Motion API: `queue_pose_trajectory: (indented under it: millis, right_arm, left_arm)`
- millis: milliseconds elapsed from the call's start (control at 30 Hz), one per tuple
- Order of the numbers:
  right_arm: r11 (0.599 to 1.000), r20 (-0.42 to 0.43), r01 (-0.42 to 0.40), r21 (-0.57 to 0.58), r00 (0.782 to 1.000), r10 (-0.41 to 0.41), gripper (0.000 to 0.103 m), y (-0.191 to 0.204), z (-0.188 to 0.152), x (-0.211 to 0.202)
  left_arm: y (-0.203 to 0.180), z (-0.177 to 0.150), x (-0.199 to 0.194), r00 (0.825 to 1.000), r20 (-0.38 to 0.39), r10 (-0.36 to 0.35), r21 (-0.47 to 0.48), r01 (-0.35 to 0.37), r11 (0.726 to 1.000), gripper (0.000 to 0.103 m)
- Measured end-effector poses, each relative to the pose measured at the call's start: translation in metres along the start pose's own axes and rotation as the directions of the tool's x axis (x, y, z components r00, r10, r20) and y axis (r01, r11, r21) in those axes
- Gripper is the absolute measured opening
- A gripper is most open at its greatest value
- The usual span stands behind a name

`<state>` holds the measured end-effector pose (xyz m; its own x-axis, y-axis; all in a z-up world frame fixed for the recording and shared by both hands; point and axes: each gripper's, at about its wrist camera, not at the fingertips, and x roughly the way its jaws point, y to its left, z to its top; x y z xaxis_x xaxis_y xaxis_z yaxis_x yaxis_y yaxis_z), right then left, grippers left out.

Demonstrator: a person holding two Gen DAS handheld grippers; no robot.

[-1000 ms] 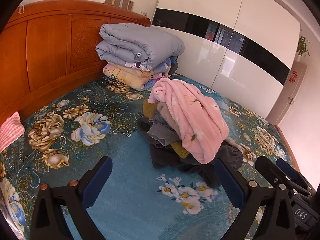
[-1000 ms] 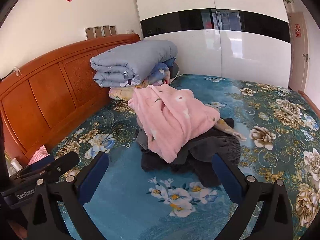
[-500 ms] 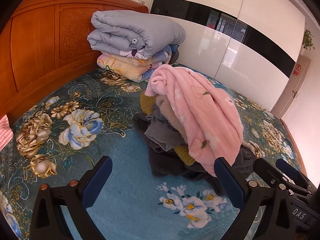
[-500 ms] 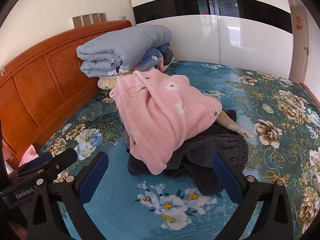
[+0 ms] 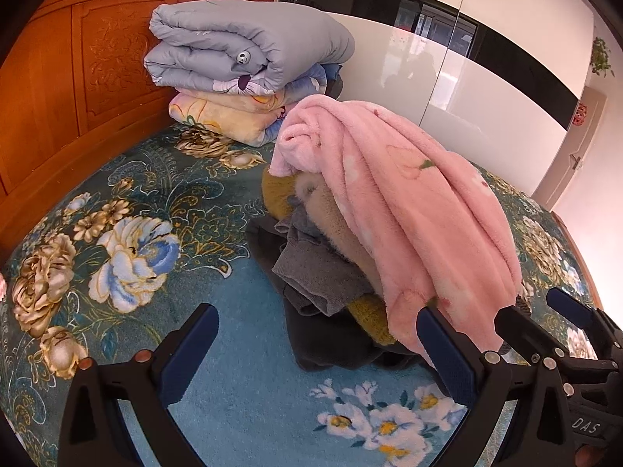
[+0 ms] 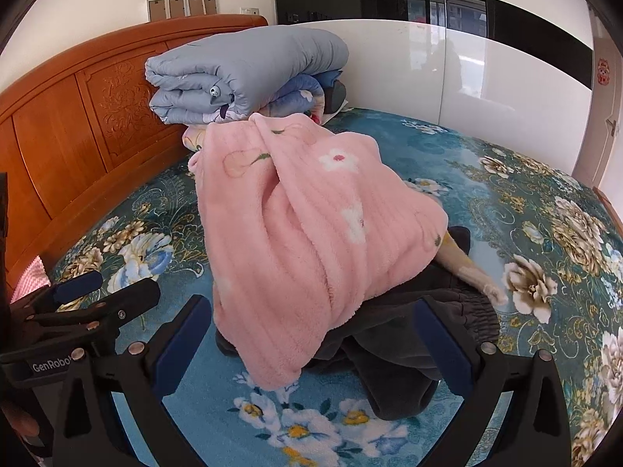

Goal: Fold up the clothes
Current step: 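Grasp the pink fleece garment on the clothes pile with both grippers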

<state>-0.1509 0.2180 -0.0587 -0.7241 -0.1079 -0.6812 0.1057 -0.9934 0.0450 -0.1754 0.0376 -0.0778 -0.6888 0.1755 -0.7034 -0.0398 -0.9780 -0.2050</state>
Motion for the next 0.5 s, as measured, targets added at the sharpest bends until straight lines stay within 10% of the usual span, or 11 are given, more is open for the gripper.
queue_pose_trajectory:
  millis: [500]
  right_arm:
    - [1.0, -0.017, 0.01, -0.021, 1.0, -0.011, 0.103, -0.011, 0.013, 0.024]
  left_arm:
    - [-0.006, 0.01, 0.031, 0.999, -0.046, -0.017, -0.007, 0.017, 1.0, 0.103]
